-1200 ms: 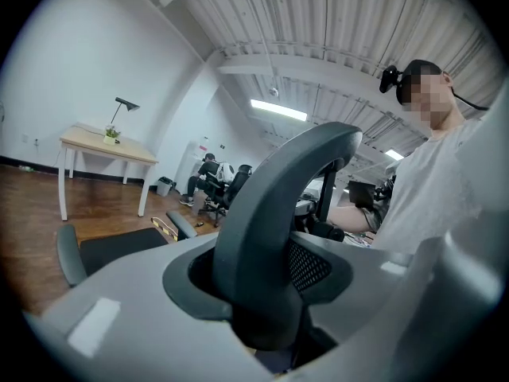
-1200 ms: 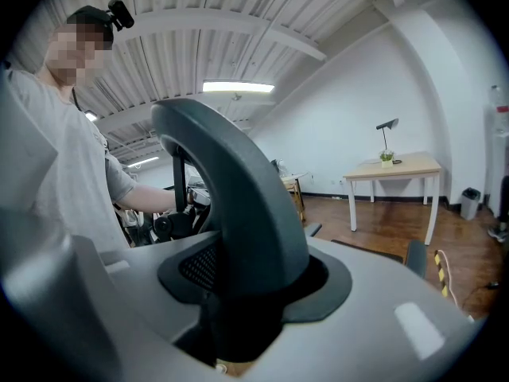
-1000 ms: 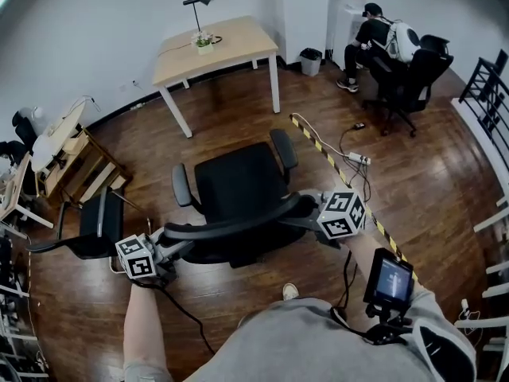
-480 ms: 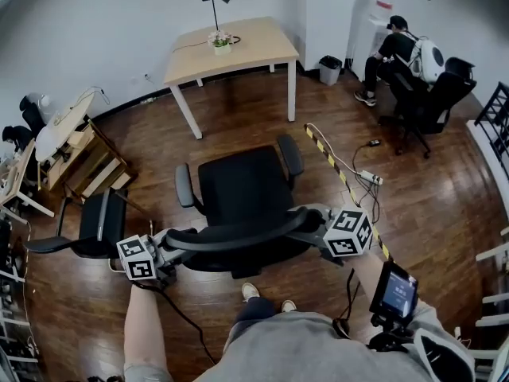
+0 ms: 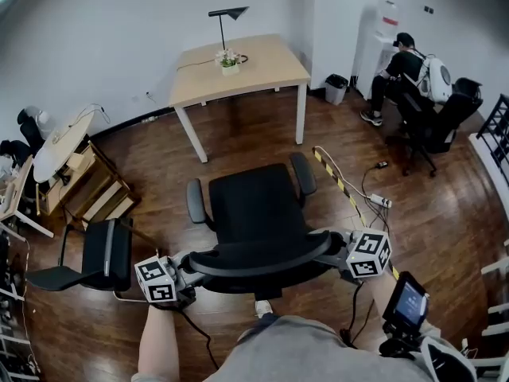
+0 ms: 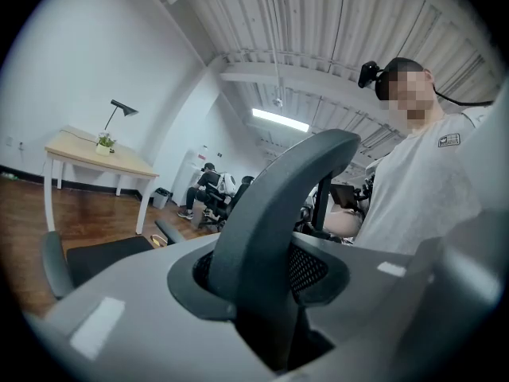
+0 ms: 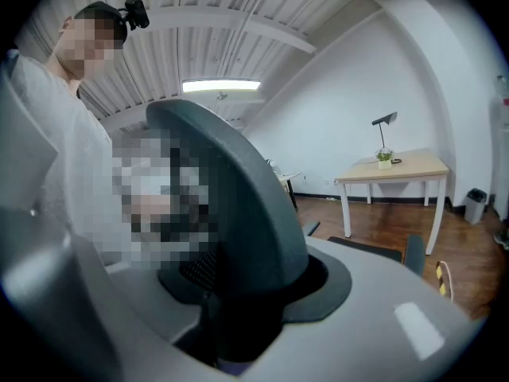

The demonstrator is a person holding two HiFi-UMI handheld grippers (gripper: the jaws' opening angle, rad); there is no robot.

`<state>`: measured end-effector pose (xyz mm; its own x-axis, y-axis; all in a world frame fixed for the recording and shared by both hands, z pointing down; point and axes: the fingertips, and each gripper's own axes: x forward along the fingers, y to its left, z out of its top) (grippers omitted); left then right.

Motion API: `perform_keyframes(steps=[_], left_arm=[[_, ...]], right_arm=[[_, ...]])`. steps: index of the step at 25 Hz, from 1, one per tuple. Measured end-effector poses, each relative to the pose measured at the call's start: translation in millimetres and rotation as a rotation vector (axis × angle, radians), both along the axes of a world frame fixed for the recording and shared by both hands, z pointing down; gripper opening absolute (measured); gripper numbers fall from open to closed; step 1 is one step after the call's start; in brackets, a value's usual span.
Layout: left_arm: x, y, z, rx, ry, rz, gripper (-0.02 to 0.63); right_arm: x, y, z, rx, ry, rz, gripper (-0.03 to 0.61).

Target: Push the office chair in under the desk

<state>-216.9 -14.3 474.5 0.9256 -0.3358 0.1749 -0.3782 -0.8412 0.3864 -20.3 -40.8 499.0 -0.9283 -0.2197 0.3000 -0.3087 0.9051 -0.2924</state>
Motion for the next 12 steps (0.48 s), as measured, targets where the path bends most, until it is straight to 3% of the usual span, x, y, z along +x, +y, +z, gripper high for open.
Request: perform_keyframes(steps=[12], left_arm=[[-36.3,-112.5,-1.9,-0.007,0.013,0.049,0.152]], right_arm=[[-33.7,-100.7,3.1,-0.003,-0.009,0.077,0.213]])
